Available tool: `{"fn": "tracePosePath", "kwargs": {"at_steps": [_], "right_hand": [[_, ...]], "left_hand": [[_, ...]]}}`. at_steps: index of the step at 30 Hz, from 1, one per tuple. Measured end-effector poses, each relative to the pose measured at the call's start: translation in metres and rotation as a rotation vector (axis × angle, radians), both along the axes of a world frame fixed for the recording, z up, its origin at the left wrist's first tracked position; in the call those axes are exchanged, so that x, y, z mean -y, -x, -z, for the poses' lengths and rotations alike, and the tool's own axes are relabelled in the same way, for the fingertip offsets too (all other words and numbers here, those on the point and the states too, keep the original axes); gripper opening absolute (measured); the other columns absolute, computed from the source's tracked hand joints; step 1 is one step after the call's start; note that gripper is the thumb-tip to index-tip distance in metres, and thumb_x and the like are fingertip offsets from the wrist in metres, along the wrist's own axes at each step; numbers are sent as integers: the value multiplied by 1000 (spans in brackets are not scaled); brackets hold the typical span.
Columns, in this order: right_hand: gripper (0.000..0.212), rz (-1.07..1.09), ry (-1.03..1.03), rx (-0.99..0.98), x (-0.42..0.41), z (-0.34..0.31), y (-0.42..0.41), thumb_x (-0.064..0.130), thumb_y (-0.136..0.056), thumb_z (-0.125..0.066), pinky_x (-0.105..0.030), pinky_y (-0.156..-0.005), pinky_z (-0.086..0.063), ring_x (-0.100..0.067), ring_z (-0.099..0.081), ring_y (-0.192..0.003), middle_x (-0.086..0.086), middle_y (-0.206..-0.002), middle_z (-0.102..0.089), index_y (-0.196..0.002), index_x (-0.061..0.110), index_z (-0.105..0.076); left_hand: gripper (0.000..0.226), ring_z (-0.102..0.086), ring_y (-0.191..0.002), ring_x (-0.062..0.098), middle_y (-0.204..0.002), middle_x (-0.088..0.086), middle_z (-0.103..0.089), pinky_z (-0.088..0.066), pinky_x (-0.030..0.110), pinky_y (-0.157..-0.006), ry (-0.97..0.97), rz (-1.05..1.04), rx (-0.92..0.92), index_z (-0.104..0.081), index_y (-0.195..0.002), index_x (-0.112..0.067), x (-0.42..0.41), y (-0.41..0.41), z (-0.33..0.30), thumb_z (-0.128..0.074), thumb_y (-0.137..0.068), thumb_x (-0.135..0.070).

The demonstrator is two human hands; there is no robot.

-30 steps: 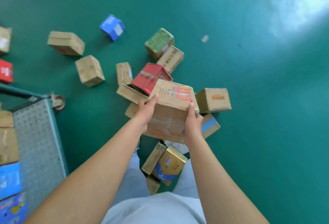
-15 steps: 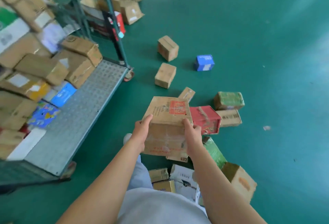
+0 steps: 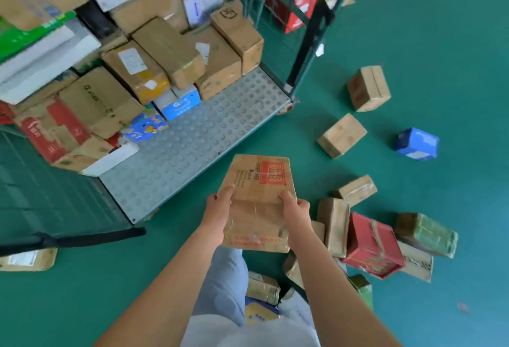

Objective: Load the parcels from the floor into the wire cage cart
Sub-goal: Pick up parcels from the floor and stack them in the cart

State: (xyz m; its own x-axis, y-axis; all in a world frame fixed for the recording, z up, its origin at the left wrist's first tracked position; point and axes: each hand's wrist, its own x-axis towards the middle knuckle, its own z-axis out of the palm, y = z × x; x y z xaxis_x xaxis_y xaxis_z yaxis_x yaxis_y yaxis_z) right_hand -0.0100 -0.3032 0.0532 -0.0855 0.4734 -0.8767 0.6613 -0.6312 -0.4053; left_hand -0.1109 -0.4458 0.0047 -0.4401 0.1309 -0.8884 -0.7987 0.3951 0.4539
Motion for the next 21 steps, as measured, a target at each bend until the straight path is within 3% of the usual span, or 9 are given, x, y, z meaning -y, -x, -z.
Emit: {"fn": "tracePosePath", "kwargs": {"at_steps": [4,8,13,17,19,21], "right_hand": [[41,-85,-3,-6,-3,-11,87,42,-94,-56,-47,-89,-53,-28,-62,-102,-9,-111,-59,-122,19,-38],[42,-181,-37,-65,-5,-35,148,41,-94,-58,-47,-89,-52,-29,-60,-107,-11,-114,-58,-123,16,-38],[49,-281,-57,-136,-11,-62,216,42,-94,-59,-41,-75,-51,-25,-58,-100,-9,-113,-57,-129,16,-37],[52,-326,-70,-179,-20,-70,265,42,-92,-60,-53,-98,-51,-30,-59,-109,-9,-114,-56,-131,17,-35],[47,-347,-82,-202,-27,-75,287,40,-93,-59,-50,-97,-50,-27,-58,-105,-7,-108,-55,-126,17,-35],[44,-377,-109,-213,-37,-76,311,39,-94,-58,-43,-88,-49,-24,-54,-94,-8,-106,-53,-124,16,-37]], "left_hand": [[45,-64,-98,28,-109,8,-64,-53,42,-78,18,-86,-27,-49,-126,-19,3,76,-16,-57,-98,-54],[50,-65,-105,31,-113,11,-64,-54,51,-96,12,-179,-57,-50,-126,-19,9,130,-38,-61,-94,-56],[49,-66,-103,32,-113,12,-67,-54,53,-97,-20,-264,-112,-54,-112,-23,13,186,-63,-63,-87,-64],[45,-65,-104,32,-113,12,-66,-54,49,-96,-40,-316,-136,-54,-112,-22,7,228,-77,-61,-91,-61],[46,-66,-103,31,-114,13,-67,-54,46,-93,-55,-331,-155,-55,-114,-20,0,247,-78,-61,-91,-59],[43,-65,-102,29,-113,11,-66,-54,45,-92,-72,-363,-169,-54,-113,-19,-10,267,-78,-61,-93,-58]]}}
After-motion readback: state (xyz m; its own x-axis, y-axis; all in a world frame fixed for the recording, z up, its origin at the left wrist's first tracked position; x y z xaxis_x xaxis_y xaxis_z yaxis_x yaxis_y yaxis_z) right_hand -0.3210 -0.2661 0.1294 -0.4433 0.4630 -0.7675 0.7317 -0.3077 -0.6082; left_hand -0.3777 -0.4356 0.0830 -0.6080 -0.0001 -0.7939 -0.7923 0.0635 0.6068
